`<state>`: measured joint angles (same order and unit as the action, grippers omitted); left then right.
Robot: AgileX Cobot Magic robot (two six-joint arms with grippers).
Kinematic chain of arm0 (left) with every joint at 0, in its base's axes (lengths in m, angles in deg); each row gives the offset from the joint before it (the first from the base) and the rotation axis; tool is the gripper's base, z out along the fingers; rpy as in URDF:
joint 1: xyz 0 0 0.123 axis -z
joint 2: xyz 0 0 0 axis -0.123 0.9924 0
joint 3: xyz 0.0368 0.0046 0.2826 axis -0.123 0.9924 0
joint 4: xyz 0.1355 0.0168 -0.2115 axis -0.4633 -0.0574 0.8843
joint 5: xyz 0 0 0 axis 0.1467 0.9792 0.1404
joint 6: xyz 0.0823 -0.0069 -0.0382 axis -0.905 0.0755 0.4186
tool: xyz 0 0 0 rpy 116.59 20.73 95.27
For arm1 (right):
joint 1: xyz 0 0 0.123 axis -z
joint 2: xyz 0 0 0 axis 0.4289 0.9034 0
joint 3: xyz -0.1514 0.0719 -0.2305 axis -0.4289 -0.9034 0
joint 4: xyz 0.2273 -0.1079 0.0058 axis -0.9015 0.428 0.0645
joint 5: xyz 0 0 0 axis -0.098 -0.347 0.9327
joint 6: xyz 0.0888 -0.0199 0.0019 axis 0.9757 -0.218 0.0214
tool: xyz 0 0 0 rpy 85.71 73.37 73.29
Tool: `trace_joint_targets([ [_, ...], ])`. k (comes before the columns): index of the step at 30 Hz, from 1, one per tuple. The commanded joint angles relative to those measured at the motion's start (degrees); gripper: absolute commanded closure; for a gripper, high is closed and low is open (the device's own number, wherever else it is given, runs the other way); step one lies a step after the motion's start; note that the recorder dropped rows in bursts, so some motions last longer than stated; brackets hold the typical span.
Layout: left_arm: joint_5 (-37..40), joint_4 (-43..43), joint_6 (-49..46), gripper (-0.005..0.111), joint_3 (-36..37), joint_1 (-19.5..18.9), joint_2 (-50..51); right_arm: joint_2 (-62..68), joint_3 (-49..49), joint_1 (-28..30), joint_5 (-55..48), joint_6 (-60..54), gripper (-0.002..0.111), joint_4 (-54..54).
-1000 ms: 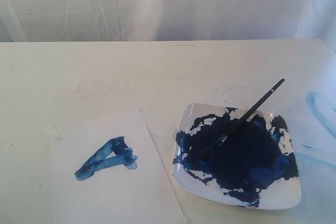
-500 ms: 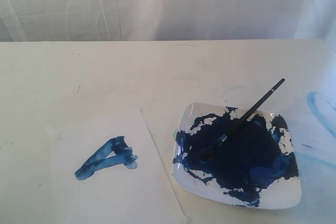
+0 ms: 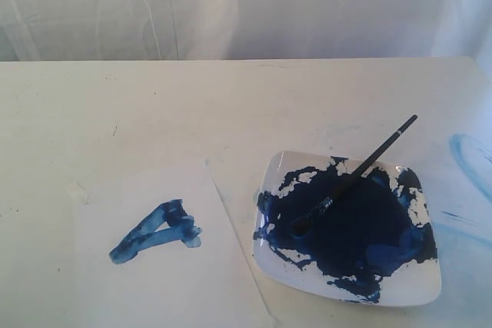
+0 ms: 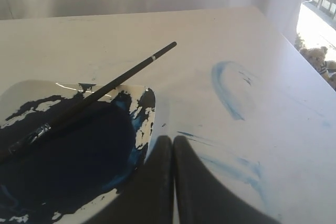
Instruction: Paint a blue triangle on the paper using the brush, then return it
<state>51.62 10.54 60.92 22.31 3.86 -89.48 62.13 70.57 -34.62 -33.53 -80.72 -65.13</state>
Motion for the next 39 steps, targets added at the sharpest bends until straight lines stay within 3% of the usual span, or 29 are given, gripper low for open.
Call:
trace_joint_targets([
  [1, -0.1, 0.5, 0.1, 0.107, 0.2, -0.1, -0.2, -0.4, -0.1, -0.3, 0.7, 0.3, 0.108, 0.6],
  [9, -0.1, 0.0, 0.1, 0.107, 0.2, 2.8, -0.2, -0.4, -0.1, -0.3, 0.5, 0.3, 0.108, 0.6],
  [31, 1.1, 0.1, 0.1, 0.107, 0.2, 2.7, -0.2, -0.4, -0.1, -0.3, 0.5, 0.3, 0.108, 0.6],
  [39, 1.2, 0.5, 7.9, 0.107, 0.2, 2.7, -0.2, -0.4, -0.1, -0.3, 0.5, 0.3, 0.108, 0.6],
])
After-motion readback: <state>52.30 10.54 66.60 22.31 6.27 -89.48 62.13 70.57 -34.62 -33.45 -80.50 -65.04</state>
